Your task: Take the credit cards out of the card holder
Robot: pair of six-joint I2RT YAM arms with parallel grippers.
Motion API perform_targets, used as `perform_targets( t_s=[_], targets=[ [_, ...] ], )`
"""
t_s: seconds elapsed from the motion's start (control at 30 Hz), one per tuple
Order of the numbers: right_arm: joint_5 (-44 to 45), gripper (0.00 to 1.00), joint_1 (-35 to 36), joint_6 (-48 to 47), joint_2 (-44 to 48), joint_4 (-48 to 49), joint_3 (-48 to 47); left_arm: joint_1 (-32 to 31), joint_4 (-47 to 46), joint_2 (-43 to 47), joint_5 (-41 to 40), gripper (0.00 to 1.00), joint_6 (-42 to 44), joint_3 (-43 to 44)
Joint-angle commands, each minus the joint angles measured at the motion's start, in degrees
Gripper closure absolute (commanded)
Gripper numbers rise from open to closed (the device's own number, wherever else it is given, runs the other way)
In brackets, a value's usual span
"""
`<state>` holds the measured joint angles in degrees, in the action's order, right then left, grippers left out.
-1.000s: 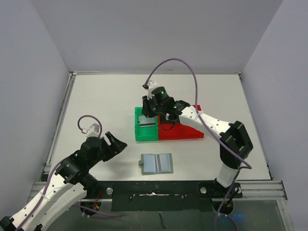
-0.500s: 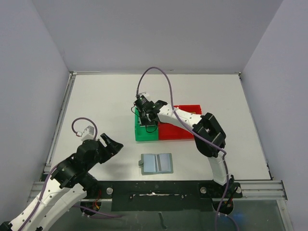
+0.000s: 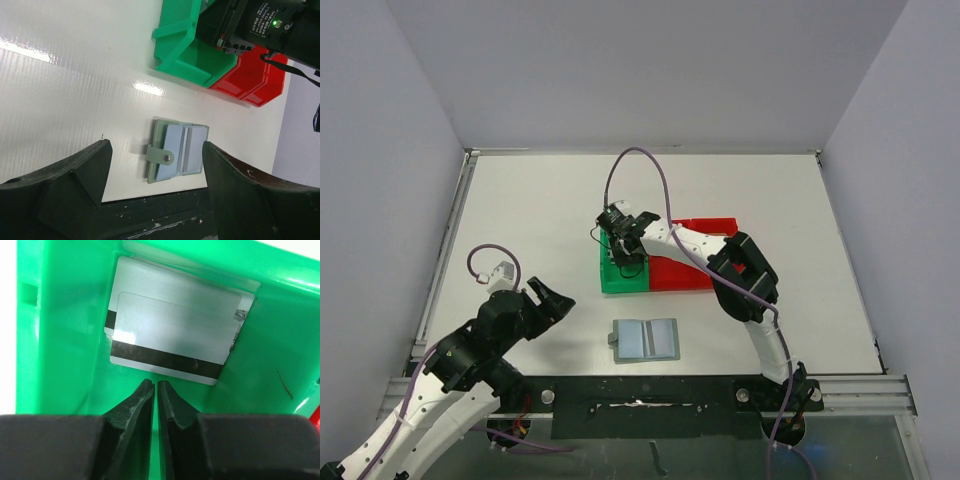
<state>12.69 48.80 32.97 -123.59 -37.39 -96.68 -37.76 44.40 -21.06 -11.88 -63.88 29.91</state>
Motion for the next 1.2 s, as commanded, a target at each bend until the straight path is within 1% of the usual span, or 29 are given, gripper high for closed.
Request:
perform_targets(
  t_s=[0.0,0.4,0.7,0.77,0.87,1.03,1.17],
  targets=[
    [2.4,0.89,0.1,1.0,-0.7,0.2,-3.2,0.2,-0.9,0.6,-1.1,0.27,0.5,2.7],
    [3.2,0.88,-0.2,2.5,-3.0,0.9,-4.2,0.2,-1.4,2.2,-0.4,0.27,-0.4,1.7],
    [5.7,0.88,-0.9,3.6,-4.1,1.4,-5.5,0.2,-1.0,1.9,-0.6,0.27,0.0,2.3],
    [5.0,0.87,-1.1,4.1,-4.3,1.7,-6.1,0.2,-1.0,1.7,-0.6,0.27,0.1,2.5],
    [1.4,0.86,-2.1,5.5,-4.2,3.2,-5.7,0.1,-0.9,1.8,-0.5,0.27,0.1,2.6],
    [1.6,0.85,-2.3,6.2,-4.0,3.8,-6.2,0.2,-0.8,2.1,0.1,0.27,-0.2,2.1],
    [-0.6,0.84,-2.9,6.0,-4.7,4.3,-7.4,0.1,-1.0,2.0,0.3,0.27,-0.3,1.9]
  ],
)
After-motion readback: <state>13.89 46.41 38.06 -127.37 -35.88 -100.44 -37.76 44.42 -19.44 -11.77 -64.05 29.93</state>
